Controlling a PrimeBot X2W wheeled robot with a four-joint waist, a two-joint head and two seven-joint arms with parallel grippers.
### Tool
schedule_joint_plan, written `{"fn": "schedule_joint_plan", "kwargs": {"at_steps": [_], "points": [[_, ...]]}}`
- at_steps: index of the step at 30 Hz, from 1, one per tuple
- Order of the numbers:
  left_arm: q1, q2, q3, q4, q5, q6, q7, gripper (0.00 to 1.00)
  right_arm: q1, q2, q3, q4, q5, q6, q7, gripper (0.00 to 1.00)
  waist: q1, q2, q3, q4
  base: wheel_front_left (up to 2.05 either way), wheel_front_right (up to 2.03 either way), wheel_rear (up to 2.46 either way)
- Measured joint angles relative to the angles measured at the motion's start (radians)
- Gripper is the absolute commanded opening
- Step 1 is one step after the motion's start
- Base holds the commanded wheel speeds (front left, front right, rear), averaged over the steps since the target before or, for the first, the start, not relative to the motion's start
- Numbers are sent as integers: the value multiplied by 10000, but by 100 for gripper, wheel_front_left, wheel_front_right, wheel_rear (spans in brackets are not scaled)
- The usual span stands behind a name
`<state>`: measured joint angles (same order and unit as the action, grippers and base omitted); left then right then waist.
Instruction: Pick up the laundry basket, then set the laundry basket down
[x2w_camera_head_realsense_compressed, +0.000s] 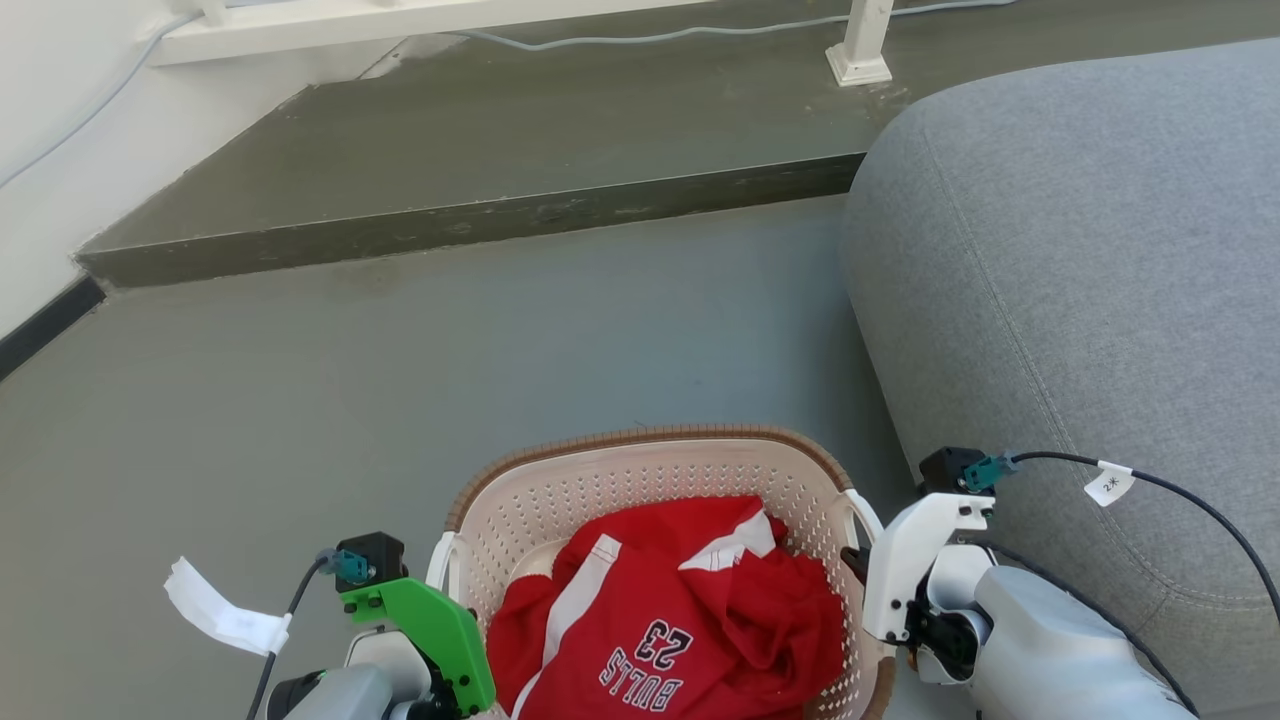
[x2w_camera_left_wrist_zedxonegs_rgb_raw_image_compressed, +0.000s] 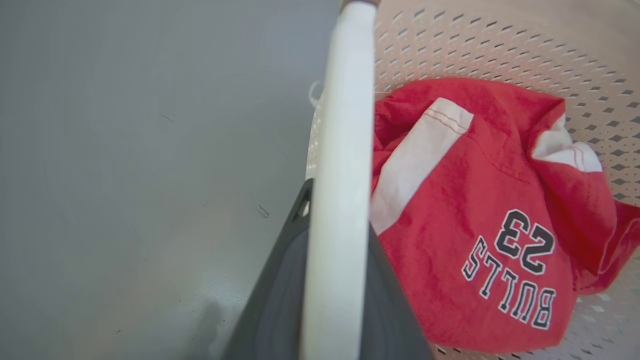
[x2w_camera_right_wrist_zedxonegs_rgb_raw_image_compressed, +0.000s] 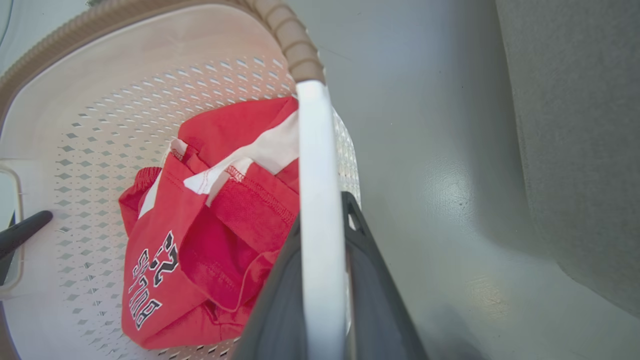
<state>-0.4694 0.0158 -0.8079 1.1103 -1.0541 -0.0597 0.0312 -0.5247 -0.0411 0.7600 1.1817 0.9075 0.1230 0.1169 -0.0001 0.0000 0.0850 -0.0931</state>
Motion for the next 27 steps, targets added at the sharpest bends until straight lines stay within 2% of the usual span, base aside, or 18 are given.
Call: {"fn": "schedule_joint_plan", "kwargs": {"at_steps": [16,27], "points": [[-12,12,-142,-136,-345,180,-150,0,-37,-15,82,52,81,0,-46,0,0,0,206,-22,0,0,0],[-623,36,-198,-458,-430,341,-771,0,-705,-242,86,-232,81,2,-711,0,0,0,1031,-30,0,0,0]]}}
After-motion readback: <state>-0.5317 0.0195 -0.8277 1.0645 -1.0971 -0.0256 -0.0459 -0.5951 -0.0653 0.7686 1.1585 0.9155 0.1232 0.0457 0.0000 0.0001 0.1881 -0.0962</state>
